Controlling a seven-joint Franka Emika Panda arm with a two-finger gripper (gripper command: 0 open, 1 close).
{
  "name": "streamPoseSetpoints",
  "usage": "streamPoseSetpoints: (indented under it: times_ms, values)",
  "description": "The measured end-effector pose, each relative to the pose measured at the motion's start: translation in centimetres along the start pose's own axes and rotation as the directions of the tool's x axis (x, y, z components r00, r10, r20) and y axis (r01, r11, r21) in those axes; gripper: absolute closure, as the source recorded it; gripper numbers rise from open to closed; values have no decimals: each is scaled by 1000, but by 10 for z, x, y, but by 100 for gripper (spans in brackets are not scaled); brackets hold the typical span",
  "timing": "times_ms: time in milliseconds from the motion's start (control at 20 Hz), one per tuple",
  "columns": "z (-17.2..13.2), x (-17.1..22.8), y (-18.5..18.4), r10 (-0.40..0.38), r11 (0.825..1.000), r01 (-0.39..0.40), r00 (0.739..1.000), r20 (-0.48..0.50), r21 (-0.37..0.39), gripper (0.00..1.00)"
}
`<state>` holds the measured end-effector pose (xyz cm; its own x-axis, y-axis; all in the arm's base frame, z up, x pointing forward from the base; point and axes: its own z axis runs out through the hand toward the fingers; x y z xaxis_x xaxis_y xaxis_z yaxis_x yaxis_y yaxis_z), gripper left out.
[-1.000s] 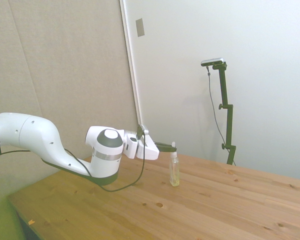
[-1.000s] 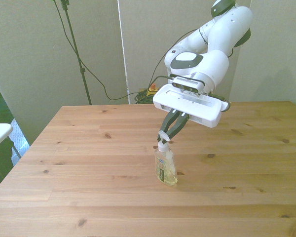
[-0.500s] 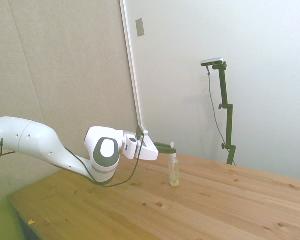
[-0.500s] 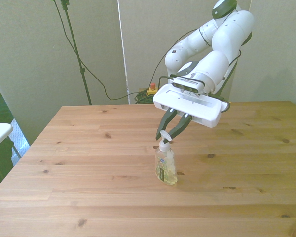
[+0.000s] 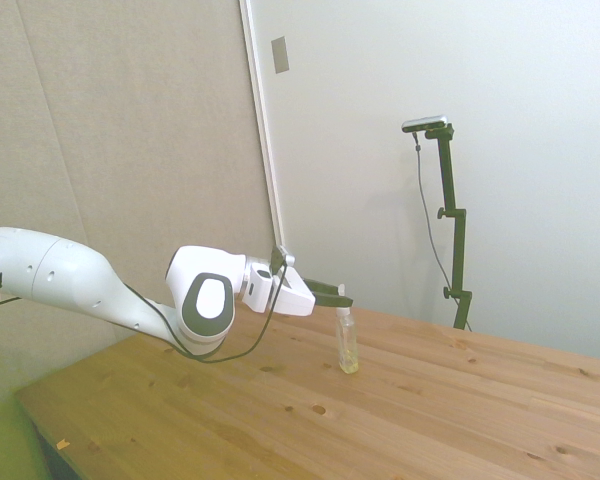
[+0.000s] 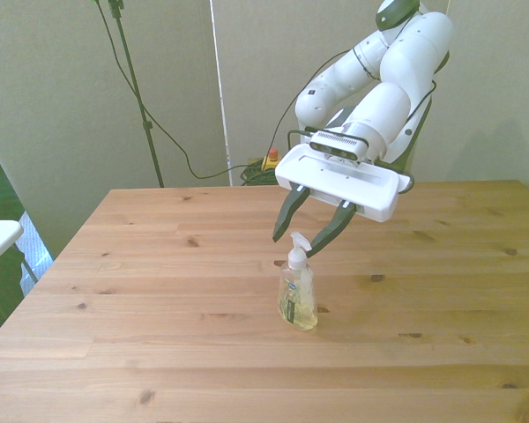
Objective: Stand the sanitizer
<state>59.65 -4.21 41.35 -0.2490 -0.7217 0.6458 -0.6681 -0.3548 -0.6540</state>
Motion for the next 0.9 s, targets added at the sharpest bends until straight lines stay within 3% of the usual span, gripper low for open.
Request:
streamPoseSetpoints:
  times_ms: [550, 750, 900]
  values:
    - [-27, -10, -20, -49, 993, 72, 973, 227, -98, 0]
    - [-38, -27, -26, -95, 983, 139, 941, 323, -116, 0]
    - [-48, -45, -32, -149, 973, 208, 900, 409, -104, 0]
